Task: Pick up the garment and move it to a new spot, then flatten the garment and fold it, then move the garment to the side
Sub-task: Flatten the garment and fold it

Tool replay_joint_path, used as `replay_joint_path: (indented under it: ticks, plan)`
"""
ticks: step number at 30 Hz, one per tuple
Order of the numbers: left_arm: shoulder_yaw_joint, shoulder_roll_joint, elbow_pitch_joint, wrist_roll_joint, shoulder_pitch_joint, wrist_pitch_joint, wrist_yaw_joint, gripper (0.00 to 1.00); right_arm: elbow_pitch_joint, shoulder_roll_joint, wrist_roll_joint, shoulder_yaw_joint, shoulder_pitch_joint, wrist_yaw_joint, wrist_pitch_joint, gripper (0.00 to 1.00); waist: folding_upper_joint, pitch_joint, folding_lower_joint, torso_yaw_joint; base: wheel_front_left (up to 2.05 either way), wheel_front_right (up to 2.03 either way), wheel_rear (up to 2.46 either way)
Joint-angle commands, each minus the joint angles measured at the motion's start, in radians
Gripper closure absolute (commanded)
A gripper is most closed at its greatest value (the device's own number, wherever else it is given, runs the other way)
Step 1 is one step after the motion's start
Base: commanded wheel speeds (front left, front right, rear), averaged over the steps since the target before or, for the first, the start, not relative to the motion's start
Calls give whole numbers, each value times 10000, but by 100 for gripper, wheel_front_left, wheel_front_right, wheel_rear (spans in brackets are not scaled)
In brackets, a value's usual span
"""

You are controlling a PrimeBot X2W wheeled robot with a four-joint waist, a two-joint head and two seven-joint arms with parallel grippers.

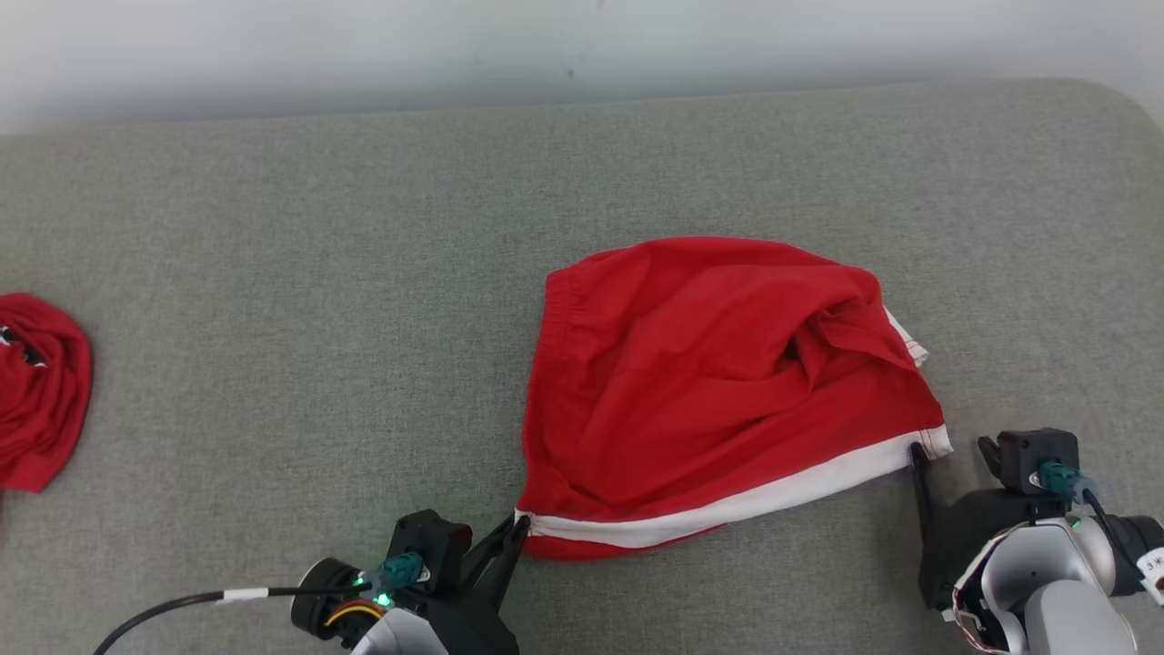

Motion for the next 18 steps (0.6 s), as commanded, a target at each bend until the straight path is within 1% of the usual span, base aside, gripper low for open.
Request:
replay_joint_path:
  ticks: [1,2,3,4,6,9,10,12,13,17,18]
  plan:
    - [1,2,57,-54,-172,-46,33,100,156,-42,-103,59,-163,-26,-69,0,-1,110,-1,109,0,0,0]
    - [-3,-3,80,-59,-183,-69,25,100,283,-30,-106,118,-226,-26,-75,0,-1,123,-1,124,0,0,0]
    - [-14,-8,107,-68,-199,-85,18,100,408,-26,-105,156,-287,-26,-80,4,-1,134,-1,137,0,0,0]
    - [-24,-13,131,-74,-227,-84,9,100,506,-17,-96,192,-323,-26,-57,13,-1,143,-1,149,0,0,0]
    - [-36,-22,168,-91,-281,-107,8,100,663,37,-66,222,-356,-26,-50,22,-1,148,-1,163,0,0,0]
    - [-54,-28,216,-126,-281,-142,16,100,717,133,-143,252,-303,-26,-95,20,-1,121,-1,172,0,0,0]
    - [-60,-33,234,-134,-278,-152,19,100,673,154,-179,243,-239,-24,-105,18,-1,102,-1,175,0,0,0]
    - [-75,-43,269,-164,-262,-167,28,100,496,188,-342,106,-95,-24,-159,9,-1,50,-1,179,0,0,0]
    - [-76,-43,283,-178,-250,-169,37,100,375,214,-457,19,-37,-24,-203,0,-1,22,-1,178,0,0,0]
    - [-79,-48,323,-191,-187,-204,66,100,-172,394,-840,-236,219,-24,-239,0,-1,-86,-1,152,0,0,0]
    - [-78,-42,328,-214,-173,-213,75,100,-292,440,-885,-212,276,-24,-195,2,-1,-105,-1,143,0,0,0]
